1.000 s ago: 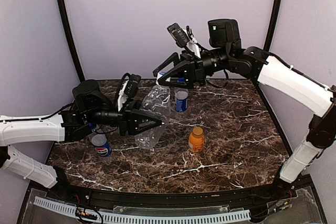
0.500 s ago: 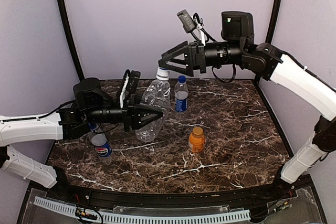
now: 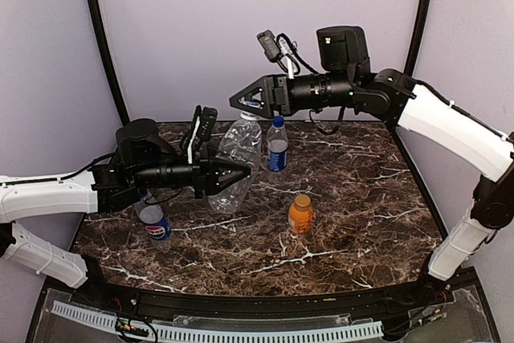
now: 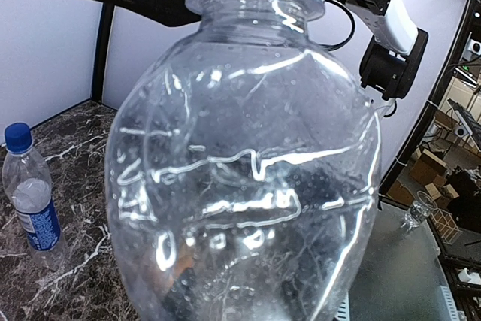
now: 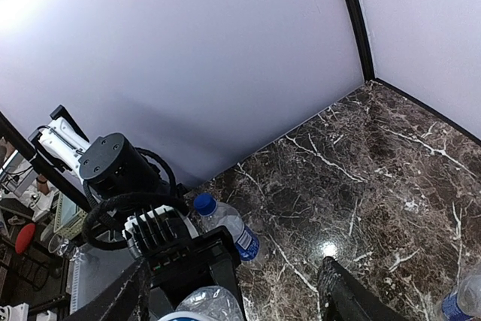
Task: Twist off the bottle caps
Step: Unscrew the bottle cap from the plastic bottle.
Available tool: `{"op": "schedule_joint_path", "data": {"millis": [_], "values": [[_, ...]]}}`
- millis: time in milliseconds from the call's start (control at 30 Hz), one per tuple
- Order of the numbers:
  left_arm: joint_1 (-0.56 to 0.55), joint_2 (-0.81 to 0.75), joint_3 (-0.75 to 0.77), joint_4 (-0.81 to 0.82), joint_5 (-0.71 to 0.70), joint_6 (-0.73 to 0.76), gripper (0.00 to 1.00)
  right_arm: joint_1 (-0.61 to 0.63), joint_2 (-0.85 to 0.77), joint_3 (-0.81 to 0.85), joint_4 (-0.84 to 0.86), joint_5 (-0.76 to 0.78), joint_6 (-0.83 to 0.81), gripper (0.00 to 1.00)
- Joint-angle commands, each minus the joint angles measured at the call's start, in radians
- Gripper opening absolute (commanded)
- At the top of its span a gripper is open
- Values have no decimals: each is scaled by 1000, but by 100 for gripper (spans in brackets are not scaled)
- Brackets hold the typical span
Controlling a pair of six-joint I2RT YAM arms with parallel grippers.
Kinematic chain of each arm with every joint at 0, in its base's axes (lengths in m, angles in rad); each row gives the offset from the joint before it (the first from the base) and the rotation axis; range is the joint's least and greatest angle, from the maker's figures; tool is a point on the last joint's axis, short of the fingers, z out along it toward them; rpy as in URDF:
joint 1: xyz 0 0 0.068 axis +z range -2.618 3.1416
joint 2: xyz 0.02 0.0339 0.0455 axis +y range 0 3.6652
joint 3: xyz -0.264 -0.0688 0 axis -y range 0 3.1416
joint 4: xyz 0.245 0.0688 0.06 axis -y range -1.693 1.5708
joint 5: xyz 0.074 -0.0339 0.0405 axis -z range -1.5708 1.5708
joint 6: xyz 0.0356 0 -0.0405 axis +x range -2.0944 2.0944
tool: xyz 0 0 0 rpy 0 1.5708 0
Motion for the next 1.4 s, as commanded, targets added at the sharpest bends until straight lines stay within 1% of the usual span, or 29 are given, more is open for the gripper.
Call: {"op": "schedule_joint_path", "data": {"millis": [0, 267, 367, 467, 600, 667, 733, 800, 833, 867, 900, 933, 967, 1033, 1133, 1267, 1367], "values": [[1, -5, 39, 1, -28, 20, 33, 15, 0, 20, 18, 12, 10, 67], [0, -11, 35, -6, -42, 22, 33, 20, -4, 6, 28, -12, 10, 45], [1, -17, 32, -9, -48, 23, 33, 20, -6, 0, 35, -23, 8, 34], [2, -21, 30, -12, -51, 25, 33, 20, -15, -10, 47, -23, -8, 26], [1, -25, 27, -14, -38, 26, 33, 16, -26, -22, 71, -65, -84, 18], [1, -32, 20, -10, -4, 27, 33, 5, -30, -26, 87, -149, -149, 15], [0, -40, 9, 13, 65, 25, 33, -7, -41, -47, 129, -293, -241, 15], [0, -49, -9, 66, 210, 0, 34, -15, -45, -53, 135, -452, -345, 15], [0, -51, -17, 123, 253, -31, 34, -21, -43, -50, 131, -557, -391, 15], [0, -52, -33, 186, 324, -49, 35, -27, -37, -43, 125, -628, -424, 15], [0, -51, -39, 219, 351, -90, 35, -33, -29, -32, 116, -694, -448, 15], [0, -49, -50, 269, 390, -107, 35, -41, -17, -19, 108, -739, -459, 16], [0, -48, -54, 284, 403, -133, 35, -47, -8, -5, 102, -768, -462, 17], [1, -44, -59, 303, 417, -145, 35, -55, 8, 11, 99, -788, -455, 20], [0, -45, -63, 297, 403, -137, 35, -57, 12, 9, 108, -767, -432, 22], [0, -44, -62, 286, 384, -119, 34, -58, 4, -2, 120, -713, -391, 32], [1, -42, -56, 269, 359, -104, 34, -57, 1, -1, 117, -657, -360, 37]]}}
